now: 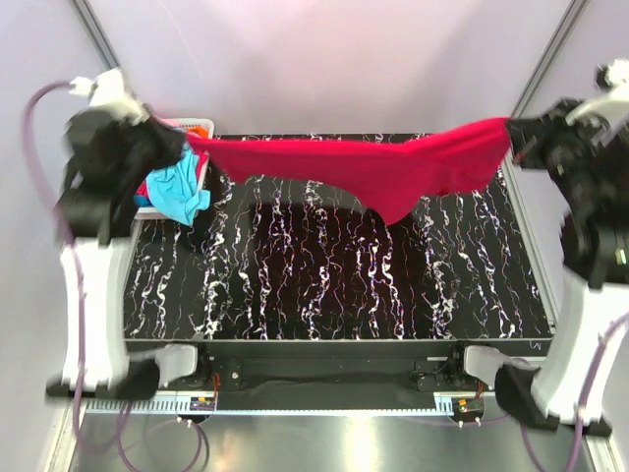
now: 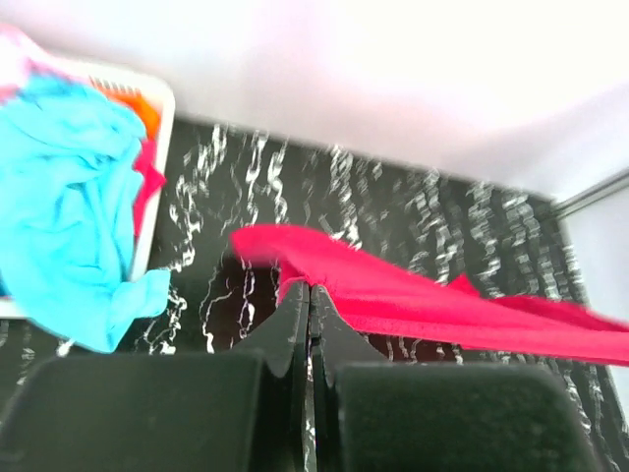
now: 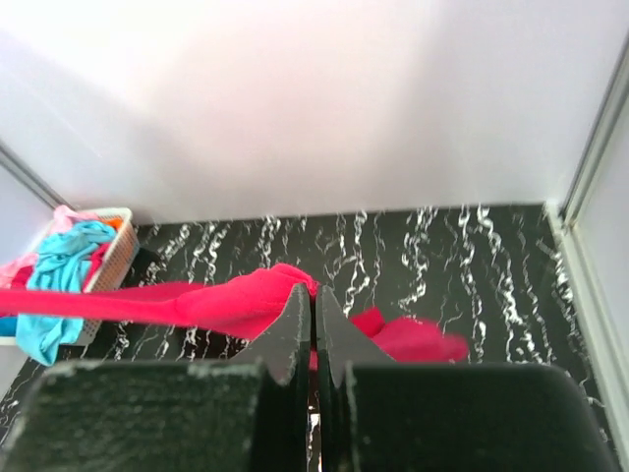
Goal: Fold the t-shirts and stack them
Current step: Flatten the tshirt out, then fold the tshirt
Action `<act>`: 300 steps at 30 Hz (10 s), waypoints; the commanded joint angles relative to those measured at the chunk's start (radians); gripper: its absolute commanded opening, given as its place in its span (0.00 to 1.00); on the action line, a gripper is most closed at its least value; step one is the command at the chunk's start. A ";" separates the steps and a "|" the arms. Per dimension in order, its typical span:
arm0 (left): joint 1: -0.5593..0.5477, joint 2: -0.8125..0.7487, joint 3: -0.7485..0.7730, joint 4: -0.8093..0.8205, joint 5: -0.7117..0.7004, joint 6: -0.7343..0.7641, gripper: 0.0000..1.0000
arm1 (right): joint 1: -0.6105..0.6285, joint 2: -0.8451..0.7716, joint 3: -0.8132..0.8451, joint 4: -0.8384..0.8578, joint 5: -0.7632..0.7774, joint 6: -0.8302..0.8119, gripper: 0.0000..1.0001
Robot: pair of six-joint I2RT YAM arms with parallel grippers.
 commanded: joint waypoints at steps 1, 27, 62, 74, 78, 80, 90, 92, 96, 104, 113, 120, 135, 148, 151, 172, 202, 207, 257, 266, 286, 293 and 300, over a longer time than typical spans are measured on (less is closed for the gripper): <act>0.002 -0.251 -0.066 0.020 -0.019 0.043 0.00 | -0.004 -0.106 -0.012 -0.021 0.010 -0.033 0.00; -0.068 0.355 -0.048 0.239 -0.195 -0.146 0.00 | -0.004 0.292 -0.416 0.590 0.094 0.042 0.00; -0.093 0.763 -0.120 0.686 -0.222 -0.282 0.86 | 0.105 0.811 -0.252 0.516 0.049 0.065 0.70; -0.222 0.658 -0.350 0.356 0.003 -0.275 0.75 | 0.309 0.498 -0.827 0.477 0.131 0.261 0.65; -0.268 0.563 -0.501 0.359 -0.043 -0.292 0.74 | 0.358 0.415 -0.938 0.474 0.091 0.325 0.61; -0.280 0.496 -0.552 0.358 -0.071 -0.298 0.73 | 0.384 0.365 -0.998 0.456 0.121 0.361 0.61; -0.329 0.347 -0.825 0.387 -0.129 -0.351 0.73 | 0.400 0.273 -1.159 0.384 0.241 0.465 0.61; -0.334 0.345 -0.838 0.385 -0.132 -0.359 0.73 | 0.400 0.299 -1.142 0.358 0.246 0.473 0.59; -0.344 0.350 -0.865 0.387 -0.158 -0.382 0.73 | 0.400 0.337 -1.116 0.310 0.312 0.470 0.59; -0.346 0.384 -0.856 0.316 -0.236 -0.408 0.73 | 0.398 0.499 -0.978 0.235 0.387 0.445 0.57; -0.360 0.365 -0.974 0.278 -0.246 -0.489 0.73 | 0.398 0.661 -0.826 0.151 0.425 0.418 0.56; -0.413 0.353 -1.028 0.267 -0.236 -0.574 0.72 | 0.397 0.760 -0.687 0.079 0.479 0.364 0.56; -0.676 0.514 -0.945 0.276 -0.166 -0.756 0.70 | 0.340 0.896 -0.447 0.005 0.430 0.253 0.57; -0.677 0.391 -0.946 0.091 -0.394 -0.839 0.70 | 0.331 0.698 -0.699 0.034 0.530 0.289 0.57; -0.677 0.358 -0.982 0.068 -0.414 -0.856 0.70 | 0.323 0.672 -0.723 0.037 0.543 0.296 0.57; -0.653 0.049 -0.810 0.025 -0.540 -0.701 0.78 | 0.321 0.422 -0.693 0.012 0.528 0.286 0.57; -0.088 0.856 -0.049 0.155 -0.494 -0.536 0.50 | 0.196 0.806 -0.348 0.439 0.007 0.194 0.72; -0.079 0.887 -0.008 0.143 -0.528 -0.514 0.53 | 0.194 0.837 -0.346 0.476 -0.027 0.204 0.72; -0.036 1.083 0.129 0.143 -0.325 -0.476 0.00 | 0.127 1.570 0.588 0.345 -0.216 0.287 0.68; -0.036 1.065 0.092 0.180 -0.261 -0.480 0.00 | 0.123 1.658 0.676 0.430 -0.184 0.295 0.68; -0.036 1.049 0.083 0.213 -0.213 -0.490 0.00 | 0.134 1.627 0.640 0.608 -0.119 0.114 0.67; -0.036 1.034 0.072 0.218 -0.213 -0.491 0.00 | 0.133 1.650 0.659 0.562 -0.214 0.174 0.59; -0.036 1.014 0.046 0.223 -0.215 -0.494 0.00 | 0.137 1.644 0.627 0.525 -0.233 0.227 0.58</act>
